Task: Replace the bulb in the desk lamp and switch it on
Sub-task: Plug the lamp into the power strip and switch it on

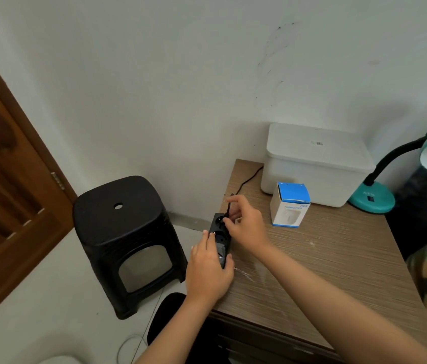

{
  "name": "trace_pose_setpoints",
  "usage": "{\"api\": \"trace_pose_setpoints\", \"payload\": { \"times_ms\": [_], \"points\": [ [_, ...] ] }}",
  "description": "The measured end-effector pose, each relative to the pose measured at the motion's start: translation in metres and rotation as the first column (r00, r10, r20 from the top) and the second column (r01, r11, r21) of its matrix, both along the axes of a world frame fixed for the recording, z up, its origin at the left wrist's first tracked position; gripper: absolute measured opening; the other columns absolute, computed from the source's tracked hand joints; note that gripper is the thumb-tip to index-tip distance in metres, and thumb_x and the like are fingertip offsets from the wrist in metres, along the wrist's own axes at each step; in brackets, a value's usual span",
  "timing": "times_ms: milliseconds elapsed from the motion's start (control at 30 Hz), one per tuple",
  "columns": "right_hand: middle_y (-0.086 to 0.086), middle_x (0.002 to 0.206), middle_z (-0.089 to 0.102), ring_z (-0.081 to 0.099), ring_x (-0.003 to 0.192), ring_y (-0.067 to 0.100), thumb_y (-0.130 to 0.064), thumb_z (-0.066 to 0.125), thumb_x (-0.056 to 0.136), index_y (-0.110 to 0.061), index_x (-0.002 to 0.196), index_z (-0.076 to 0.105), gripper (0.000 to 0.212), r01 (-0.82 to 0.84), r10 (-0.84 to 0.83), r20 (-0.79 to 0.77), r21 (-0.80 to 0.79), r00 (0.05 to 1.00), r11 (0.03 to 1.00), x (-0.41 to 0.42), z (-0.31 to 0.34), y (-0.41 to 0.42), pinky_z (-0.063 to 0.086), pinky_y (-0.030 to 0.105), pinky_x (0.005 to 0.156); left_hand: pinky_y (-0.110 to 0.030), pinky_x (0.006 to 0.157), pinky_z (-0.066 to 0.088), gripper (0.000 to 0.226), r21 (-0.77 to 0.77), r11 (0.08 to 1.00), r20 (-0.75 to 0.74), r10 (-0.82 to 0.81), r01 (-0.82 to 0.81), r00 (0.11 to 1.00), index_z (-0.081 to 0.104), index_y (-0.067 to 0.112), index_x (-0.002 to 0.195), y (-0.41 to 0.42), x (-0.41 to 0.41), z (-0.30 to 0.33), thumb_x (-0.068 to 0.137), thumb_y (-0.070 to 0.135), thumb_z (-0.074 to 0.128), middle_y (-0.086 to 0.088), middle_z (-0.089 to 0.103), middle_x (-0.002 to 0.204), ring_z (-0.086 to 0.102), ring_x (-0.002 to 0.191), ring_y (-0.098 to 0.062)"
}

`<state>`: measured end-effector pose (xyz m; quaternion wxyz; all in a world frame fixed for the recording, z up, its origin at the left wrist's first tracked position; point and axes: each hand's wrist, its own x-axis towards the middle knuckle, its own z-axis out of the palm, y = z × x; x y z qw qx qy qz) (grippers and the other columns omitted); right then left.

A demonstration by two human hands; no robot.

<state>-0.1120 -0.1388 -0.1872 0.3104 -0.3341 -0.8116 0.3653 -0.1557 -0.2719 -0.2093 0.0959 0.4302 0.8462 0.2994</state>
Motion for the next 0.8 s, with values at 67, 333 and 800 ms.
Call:
{"api": "trace_pose_setpoints", "payload": {
  "times_ms": [67,333,800],
  "points": [
    [-0.001,0.078,0.065,0.061,0.07,0.008,-0.008,0.072,0.073,-0.016,0.107,0.055,0.039,0.051,-0.057,-0.05,-0.098,0.997,0.994,-0.002,-0.002,0.0,0.049,0.016,0.066,-0.03,0.108,0.031,0.067,-0.001,1.0,-0.005,-0.001,0.001,1.0,0.024,0.014,0.144,0.001,0.0,-0.001,0.088,0.043,0.049,-0.001,0.022,0.155,0.026,0.138,-0.019],
    [-0.004,0.079,0.067,0.062,0.074,0.009,-0.011,0.074,0.074,-0.012,0.088,0.07,0.015,0.129,-0.145,-0.079,-0.175,0.986,0.976,-0.011,-0.012,-0.001,0.045,0.009,0.067,-0.029,0.106,0.034,0.067,0.01,1.0,-0.01,0.013,-0.013,1.0,0.026,0.015,0.143,0.0,0.0,-0.002,0.087,0.043,0.05,0.0,0.025,0.154,0.028,0.137,-0.016],
    [0.0,0.073,0.067,0.059,0.066,0.009,-0.014,0.07,0.078,-0.011,0.081,0.071,0.004,0.061,-0.06,0.028,-0.047,0.998,0.997,-0.001,-0.012,-0.003,0.045,0.013,0.061,-0.026,0.108,0.03,0.068,0.038,0.999,-0.027,0.022,-0.021,0.999,0.028,0.015,0.143,0.001,0.001,-0.003,0.086,0.043,0.052,0.001,0.028,0.153,0.028,0.138,-0.014]
  ]
}}
